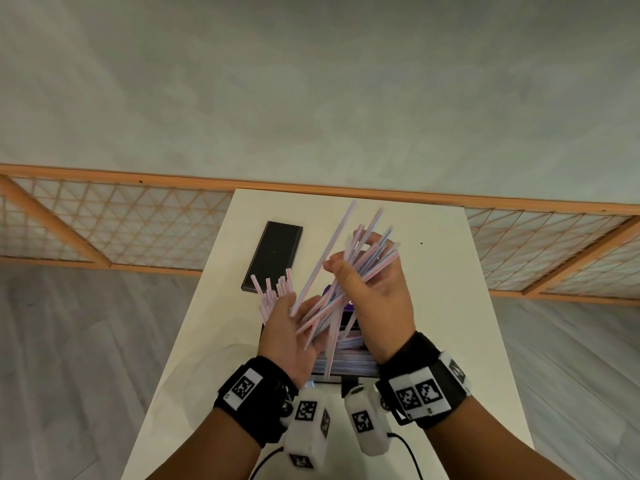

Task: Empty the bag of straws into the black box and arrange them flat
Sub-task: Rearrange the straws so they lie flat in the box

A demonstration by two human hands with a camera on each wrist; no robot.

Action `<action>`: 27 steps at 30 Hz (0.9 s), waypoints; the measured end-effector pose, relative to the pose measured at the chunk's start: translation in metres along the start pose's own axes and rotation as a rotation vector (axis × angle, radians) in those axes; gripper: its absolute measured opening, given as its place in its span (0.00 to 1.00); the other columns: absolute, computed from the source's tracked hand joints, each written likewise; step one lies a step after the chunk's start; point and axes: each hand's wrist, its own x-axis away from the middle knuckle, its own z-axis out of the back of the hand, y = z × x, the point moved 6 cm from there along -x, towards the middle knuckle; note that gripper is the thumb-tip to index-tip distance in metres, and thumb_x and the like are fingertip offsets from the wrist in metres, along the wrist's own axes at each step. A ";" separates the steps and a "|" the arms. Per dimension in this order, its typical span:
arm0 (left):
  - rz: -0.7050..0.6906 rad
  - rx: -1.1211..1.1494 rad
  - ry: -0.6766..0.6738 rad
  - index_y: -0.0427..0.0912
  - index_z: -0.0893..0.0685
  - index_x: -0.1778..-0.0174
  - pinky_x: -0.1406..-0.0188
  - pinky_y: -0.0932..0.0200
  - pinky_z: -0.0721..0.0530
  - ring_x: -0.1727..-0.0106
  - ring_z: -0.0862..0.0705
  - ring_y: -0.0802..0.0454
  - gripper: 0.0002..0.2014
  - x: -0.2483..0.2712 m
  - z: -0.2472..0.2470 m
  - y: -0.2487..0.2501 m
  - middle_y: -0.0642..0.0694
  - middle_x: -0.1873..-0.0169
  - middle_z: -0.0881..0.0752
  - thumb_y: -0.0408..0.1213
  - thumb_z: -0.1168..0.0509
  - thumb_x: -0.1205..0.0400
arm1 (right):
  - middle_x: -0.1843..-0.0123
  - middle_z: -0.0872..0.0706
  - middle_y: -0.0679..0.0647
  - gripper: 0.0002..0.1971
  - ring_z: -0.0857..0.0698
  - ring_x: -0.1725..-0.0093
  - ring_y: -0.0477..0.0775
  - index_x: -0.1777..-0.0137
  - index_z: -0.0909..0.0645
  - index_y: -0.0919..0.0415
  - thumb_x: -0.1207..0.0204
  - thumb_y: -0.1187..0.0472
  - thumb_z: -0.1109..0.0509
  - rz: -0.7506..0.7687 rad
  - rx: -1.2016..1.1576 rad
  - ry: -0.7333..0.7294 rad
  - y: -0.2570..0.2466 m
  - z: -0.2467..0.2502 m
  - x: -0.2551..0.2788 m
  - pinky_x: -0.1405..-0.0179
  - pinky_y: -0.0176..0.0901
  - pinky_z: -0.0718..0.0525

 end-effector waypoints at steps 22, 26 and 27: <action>-0.256 -0.681 -0.136 0.42 0.09 0.41 0.39 0.48 0.10 0.43 0.08 0.43 0.21 0.005 0.006 0.004 0.39 0.48 0.06 0.52 0.42 0.09 | 0.73 0.30 0.52 0.11 0.31 0.75 0.52 0.52 0.22 0.60 0.14 0.53 0.29 -0.158 -0.088 -0.041 0.036 0.002 -0.036 0.71 0.48 0.20; -0.343 -0.798 -0.223 0.57 0.13 0.36 0.33 0.54 0.14 0.36 0.11 0.58 0.12 0.012 0.022 0.010 0.57 0.42 0.08 0.51 0.33 0.13 | 0.73 0.33 0.52 0.15 0.35 0.76 0.52 0.58 0.27 0.55 0.17 0.51 0.26 -0.175 -0.164 -0.073 0.030 -0.003 -0.037 0.74 0.46 0.27; -0.331 -0.808 -0.240 0.58 0.14 0.33 0.33 0.56 0.15 0.35 0.12 0.60 0.16 0.013 0.023 0.007 0.58 0.41 0.08 0.56 0.33 0.14 | 0.72 0.35 0.53 0.16 0.36 0.76 0.52 0.60 0.28 0.54 0.17 0.50 0.25 -0.184 -0.196 -0.078 0.028 -0.007 -0.036 0.75 0.46 0.29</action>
